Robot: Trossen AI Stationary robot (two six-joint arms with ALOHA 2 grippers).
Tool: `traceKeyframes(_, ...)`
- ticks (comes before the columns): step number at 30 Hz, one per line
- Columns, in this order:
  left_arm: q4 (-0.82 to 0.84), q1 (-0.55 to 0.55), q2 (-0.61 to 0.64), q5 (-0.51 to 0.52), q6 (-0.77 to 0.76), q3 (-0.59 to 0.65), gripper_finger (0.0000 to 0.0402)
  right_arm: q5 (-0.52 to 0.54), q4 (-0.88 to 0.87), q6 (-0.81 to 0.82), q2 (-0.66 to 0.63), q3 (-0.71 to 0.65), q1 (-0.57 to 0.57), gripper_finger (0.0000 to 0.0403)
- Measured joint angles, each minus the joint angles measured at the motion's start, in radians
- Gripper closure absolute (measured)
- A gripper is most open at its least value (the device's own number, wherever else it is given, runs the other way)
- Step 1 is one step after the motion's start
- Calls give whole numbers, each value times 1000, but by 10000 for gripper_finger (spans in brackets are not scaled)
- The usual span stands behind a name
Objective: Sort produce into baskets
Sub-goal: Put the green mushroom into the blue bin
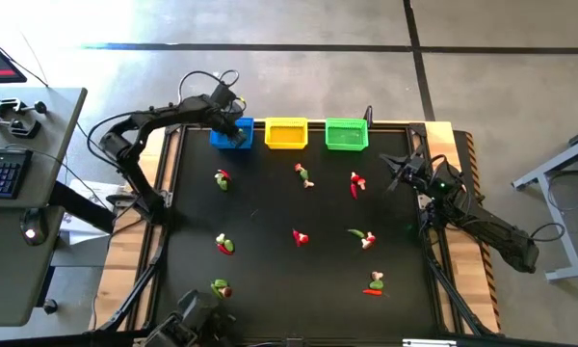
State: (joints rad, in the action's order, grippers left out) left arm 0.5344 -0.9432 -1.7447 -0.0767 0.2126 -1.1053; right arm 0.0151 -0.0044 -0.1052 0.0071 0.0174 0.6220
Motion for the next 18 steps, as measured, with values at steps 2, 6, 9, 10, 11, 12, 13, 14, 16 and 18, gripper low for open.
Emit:
traceKeyframes(2, -5, 0, -14, 0, 1, 1, 387, 0, 0, 0, 0, 0, 0, 402)
traceKeyframes(6, -40, -1, -30, 16, 36, 0, 387, 0, 0, 0, 0, 0, 0, 402)
traceKeyframes(9, -65, 4, -31, 64, 60, 0, 385, 0, 0, 0, 0, 0, 0, 402)
traceKeyframes(10, -71, 6, -30, 77, 61, 0, 382, 0, 0, 0, 0, 0, 0, 402)
traceKeyframes(11, -72, 7, -29, 87, 61, 0, 379, 0, 0, 0, 0, 0, 0, 402)
traceKeyframes(12, -76, 8, -28, 98, 57, 0, 374, 0, 0, 0, 0, 0, 0, 402)
traceKeyframes(13, -85, 8, -27, 114, 53, 0, 369, 0, 0, 0, 0, 0, 0, 402)
traceKeyframes(14, -88, 8, -27, 122, 51, 0, 363, 0, 0, 0, 0, 0, 0, 402)
traceKeyframes(16, -83, 8, -27, 130, 42, 1, 348, 0, 0, 0, 0, 0, 0, 402)
traceKeyframes(18, -83, 8, -27, 130, 39, 1, 333, 0, 0, 0, 0, 0, 0, 402)
